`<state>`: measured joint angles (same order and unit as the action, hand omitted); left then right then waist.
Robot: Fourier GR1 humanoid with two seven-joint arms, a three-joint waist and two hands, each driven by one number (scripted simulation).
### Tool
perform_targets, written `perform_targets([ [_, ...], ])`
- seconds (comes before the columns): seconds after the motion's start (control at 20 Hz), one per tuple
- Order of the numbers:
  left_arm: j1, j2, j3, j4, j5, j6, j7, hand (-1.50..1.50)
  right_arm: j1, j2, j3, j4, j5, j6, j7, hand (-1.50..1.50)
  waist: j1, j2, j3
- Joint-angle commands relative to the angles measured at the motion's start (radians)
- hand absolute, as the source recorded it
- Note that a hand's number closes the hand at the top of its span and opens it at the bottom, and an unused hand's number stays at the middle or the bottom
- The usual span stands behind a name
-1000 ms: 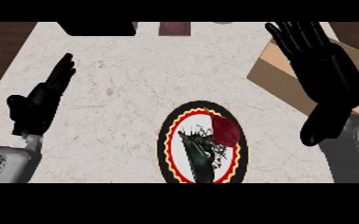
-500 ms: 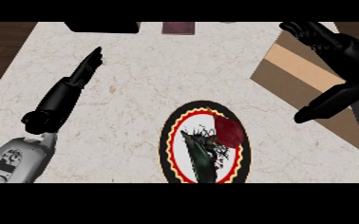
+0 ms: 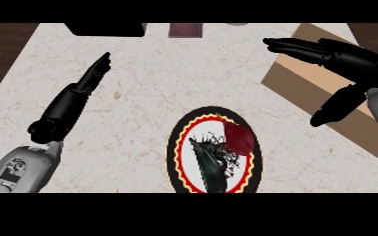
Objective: Pick the pear from the plate and place it in the cardboard box
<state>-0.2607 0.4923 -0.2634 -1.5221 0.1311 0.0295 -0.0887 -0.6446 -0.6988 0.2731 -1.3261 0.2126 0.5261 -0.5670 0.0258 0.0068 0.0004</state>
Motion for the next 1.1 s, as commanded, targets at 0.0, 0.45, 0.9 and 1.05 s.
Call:
perform_targets([
  [0.0,-0.018,-0.022,-0.01,0.01,-0.017,0.004,0.022,0.0,-0.067,0.009,0.138,-0.036,0.166,0.017,0.001,-1.5,-0.003,-0.003,-0.001],
  [0.45,-0.023,-0.046,0.041,0.047,-0.039,-0.014,0.013,0.0,-0.036,0.064,0.222,-0.286,0.286,0.124,0.272,-1.5,-0.032,-0.009,-0.001],
  [0.9,0.025,-0.056,0.084,-0.017,-0.068,-0.071,0.019,0.0,0.039,0.17,0.227,-0.362,0.379,0.267,0.433,-1.5,-0.023,-0.007,-0.001],
  [1.05,0.004,-0.05,0.129,0.077,-0.076,-0.111,-0.047,0.0,0.077,0.211,0.262,-0.345,0.446,0.244,0.428,-1.5,-0.024,-0.006,-0.001],
])
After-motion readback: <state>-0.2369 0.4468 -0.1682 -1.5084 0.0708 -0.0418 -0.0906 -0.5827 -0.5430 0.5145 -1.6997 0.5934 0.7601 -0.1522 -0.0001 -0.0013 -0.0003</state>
